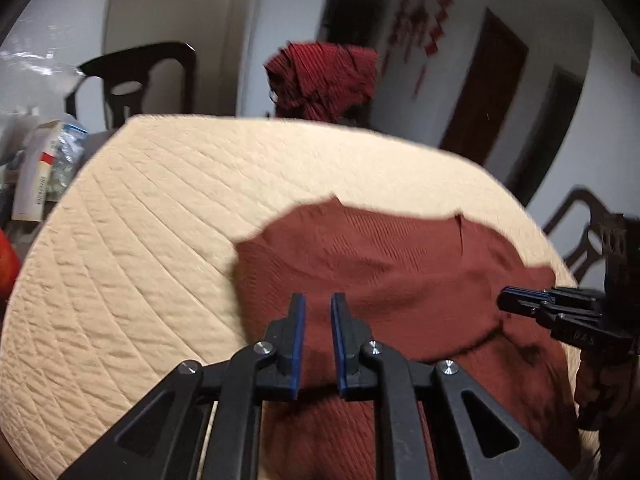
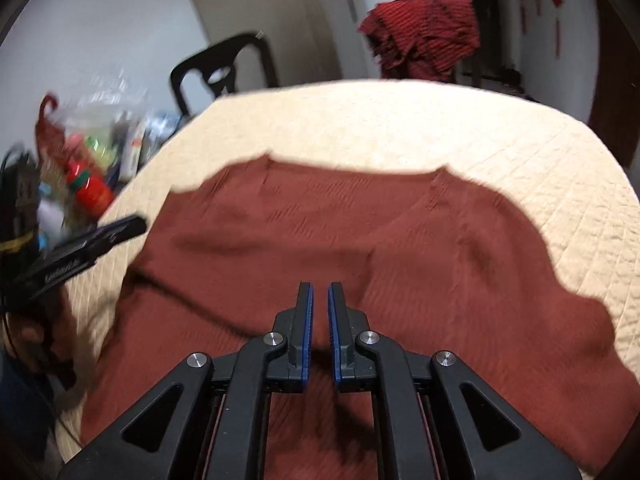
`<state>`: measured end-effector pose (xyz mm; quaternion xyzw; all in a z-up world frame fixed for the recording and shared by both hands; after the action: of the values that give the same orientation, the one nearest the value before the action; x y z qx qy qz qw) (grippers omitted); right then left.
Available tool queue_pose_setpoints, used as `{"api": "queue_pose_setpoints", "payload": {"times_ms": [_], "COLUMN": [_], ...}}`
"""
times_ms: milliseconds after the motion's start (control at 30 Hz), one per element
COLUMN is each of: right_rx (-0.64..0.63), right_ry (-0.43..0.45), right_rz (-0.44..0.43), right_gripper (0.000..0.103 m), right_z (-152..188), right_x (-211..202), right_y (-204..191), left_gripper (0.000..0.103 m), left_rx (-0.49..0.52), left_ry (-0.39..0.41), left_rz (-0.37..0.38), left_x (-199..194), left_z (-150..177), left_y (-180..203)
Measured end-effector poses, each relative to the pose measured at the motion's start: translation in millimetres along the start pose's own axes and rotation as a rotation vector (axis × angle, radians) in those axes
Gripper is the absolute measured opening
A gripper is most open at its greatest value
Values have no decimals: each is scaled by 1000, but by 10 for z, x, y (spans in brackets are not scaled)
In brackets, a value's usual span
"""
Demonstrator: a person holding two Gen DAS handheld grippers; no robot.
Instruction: Fold small clothes
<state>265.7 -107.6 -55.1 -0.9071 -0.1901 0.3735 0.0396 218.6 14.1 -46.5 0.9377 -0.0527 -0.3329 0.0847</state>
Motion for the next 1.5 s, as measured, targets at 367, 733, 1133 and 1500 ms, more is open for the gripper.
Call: {"api": "queue_pose_setpoints", "payload": {"times_ms": [367,733,1133,1500], "right_rx": [-14,2,26,63], "right_ry": [-27,-44,9,75], "right_rz": [18,44,31,62], "right_gripper": [7,18,18,36], "right_z": [118,5,108,490], "right_x": [-53,207,-143,-768], "right_y": [44,94,118,115], "left_gripper": [23,31,30,41], "left_rx": [0,-50,-20,35], "left_ry": [-33,-46,-2,14], "left_rz": [-31,-139,-166,-129], "left_x": [92,537,-15,-572], "left_z": [-71,-158,-109,234], "left_y": [-123,-579,-343,313]}}
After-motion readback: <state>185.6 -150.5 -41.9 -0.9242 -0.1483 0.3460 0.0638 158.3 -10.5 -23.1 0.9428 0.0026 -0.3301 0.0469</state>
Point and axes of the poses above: each gripper's, at about its wrist camera, not at the fingertips, and x roughly the way its jaws point, y to its right, z to its underside, the point moved 10 cm from there along x, roughly the way its jaws point, and after that the axes turned 6 degrees about y, right-handed, at the moved point
